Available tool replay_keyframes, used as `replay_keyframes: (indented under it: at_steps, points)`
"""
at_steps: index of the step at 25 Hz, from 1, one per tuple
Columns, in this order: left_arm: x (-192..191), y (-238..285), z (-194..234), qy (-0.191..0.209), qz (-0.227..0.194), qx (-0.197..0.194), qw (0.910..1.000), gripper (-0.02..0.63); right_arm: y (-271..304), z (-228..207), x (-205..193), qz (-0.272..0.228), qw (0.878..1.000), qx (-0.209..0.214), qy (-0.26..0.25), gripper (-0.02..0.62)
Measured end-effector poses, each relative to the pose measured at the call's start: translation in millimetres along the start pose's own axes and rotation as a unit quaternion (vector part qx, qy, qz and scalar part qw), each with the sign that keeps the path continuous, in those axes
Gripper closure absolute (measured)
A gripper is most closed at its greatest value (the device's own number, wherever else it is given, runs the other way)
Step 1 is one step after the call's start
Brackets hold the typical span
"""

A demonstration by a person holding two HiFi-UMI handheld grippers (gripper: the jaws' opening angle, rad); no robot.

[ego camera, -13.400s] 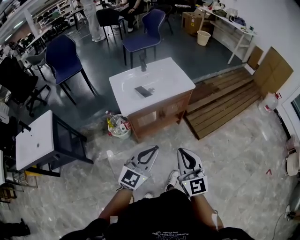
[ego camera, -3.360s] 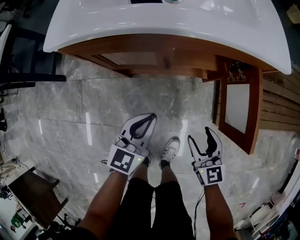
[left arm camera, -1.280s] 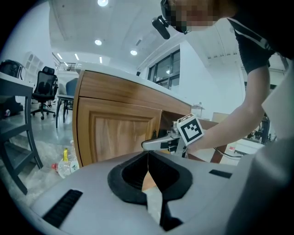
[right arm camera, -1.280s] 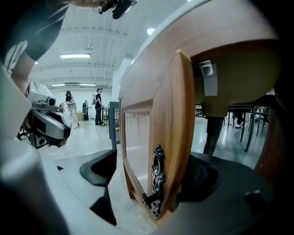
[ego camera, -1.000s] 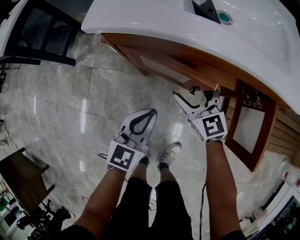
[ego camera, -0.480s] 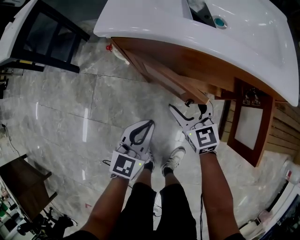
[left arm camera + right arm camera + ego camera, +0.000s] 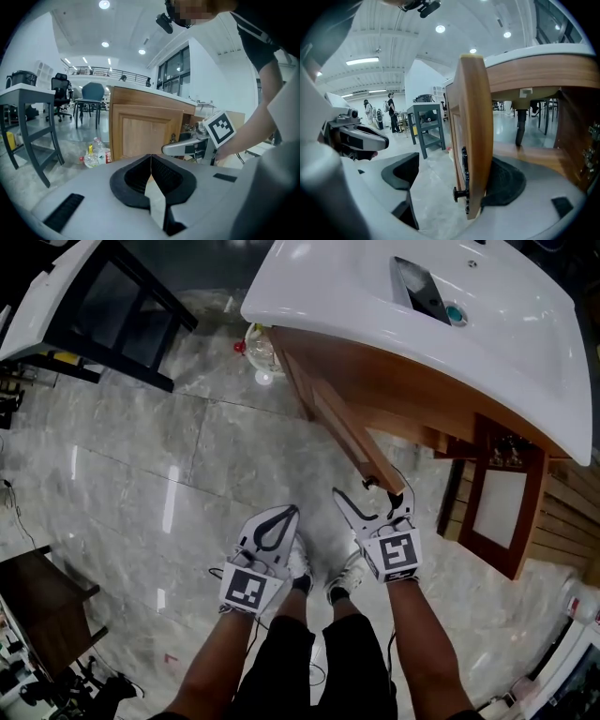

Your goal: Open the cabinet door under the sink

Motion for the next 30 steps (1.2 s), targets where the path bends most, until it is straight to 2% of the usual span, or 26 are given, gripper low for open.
replay_keyframes:
  at_steps: [14, 23, 30]
  points:
    - [-17.9, -29.7, 28.7, -0.032, -0.001, 0.035, 0.9989, 0.583, 3.9, 66.1, 0.8, -0.004, 0.999, 0.013, 0.039, 0.193]
    - [-27.5, -44.6, 41.8, -0.038, 0.004, 0.054, 0.9978, 0.583, 8.7, 85.7, 3.4, 0.0, 0.999, 0.015, 0.029, 0.193]
    - [-32.7, -52.1, 50.7, -0.064, -0.003, 0.068, 0.9956, 0.583, 15.2, 106.5, 10.2, -0.017, 0.999, 0.032, 0.021, 0.193]
Point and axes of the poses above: the fingertips, and each gripper's own axes: y forward along the fingers, z to its left, x out of its top, the point moved 8 cm from there along -y, backward along the fingers, and after that the axes turned 14 degrees about z, right-handed, at the moved point
